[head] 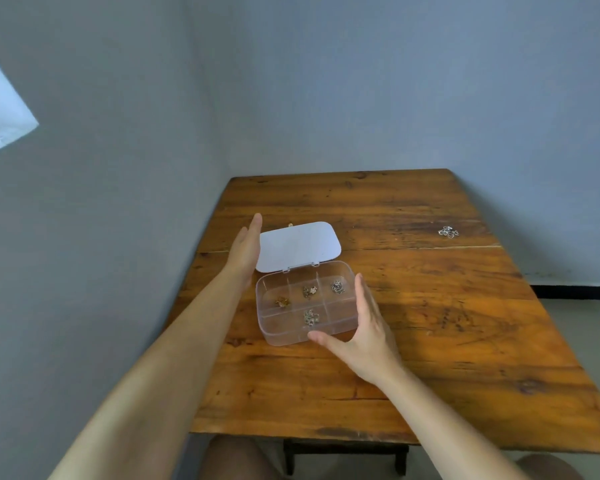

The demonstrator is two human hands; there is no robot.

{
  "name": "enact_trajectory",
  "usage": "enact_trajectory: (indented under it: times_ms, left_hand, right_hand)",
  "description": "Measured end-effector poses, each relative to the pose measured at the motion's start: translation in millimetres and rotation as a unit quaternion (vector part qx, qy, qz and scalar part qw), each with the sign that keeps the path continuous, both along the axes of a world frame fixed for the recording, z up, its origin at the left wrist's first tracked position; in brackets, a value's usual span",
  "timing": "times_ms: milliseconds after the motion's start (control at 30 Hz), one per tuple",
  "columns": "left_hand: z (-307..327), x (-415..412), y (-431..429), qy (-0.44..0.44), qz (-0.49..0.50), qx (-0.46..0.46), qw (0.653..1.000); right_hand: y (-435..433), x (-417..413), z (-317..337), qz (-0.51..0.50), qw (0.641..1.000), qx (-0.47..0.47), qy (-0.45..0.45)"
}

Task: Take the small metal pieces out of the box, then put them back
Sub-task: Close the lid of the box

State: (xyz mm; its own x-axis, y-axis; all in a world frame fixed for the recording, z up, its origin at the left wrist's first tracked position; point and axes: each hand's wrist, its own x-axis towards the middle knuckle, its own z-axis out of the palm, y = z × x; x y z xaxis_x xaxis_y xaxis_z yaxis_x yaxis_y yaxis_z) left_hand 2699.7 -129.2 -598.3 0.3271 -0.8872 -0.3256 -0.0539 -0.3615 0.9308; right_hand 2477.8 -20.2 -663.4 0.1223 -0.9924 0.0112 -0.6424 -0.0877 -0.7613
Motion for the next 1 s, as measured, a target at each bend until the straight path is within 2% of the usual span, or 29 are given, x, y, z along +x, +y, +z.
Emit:
enact_trajectory:
  times_ms: [200, 300, 400, 533, 700, 867, 1000]
  left_hand:
    - [-26.7, 13.0, -44.9, 0.023, -0.007, -0.002, 1.0]
    - [-6.3, 12.0, -30.5, 0.024, -0.01, -0.036, 0.999]
    - [22.7, -0.8, -1.9, -0.02, -0.014, -0.096, 0.995]
    - [22.4, 0.2, 23.2, -0.09, -0.029, -0.141, 0.986]
    - [34.6, -9.6, 69.0, -0.065, -0.04, -0.205, 0.976]
    - [30.9, -15.3, 96.3, -0.071, -0.05, -0.211, 0.974]
    - [26.8, -21.0, 117.1, -0.093, -0.056, -0.204, 0.973]
  right_hand:
    - [0.1, -0.1, -0.5, -0.005, 1.0, -0.004, -0.002]
    - [-1.3, 0.3, -0.4, -0.011, 1.0, 0.005, -0.013]
    - [-0.1, 0.9, 0.5, -0.012, 1.0, 0.003, -0.024]
    - [0.0, 1.7, 3.4, -0.014, 0.999, 0.021, -0.031]
    - [-12.5, -7.3, 18.7, -0.005, 0.98, 0.094, -0.174]
    - [-45.9, -0.8, 72.6, -0.031, 0.979, 0.026, -0.2]
    - [-46.7, 8.4, 91.6, 0.014, 0.987, -0.002, -0.157]
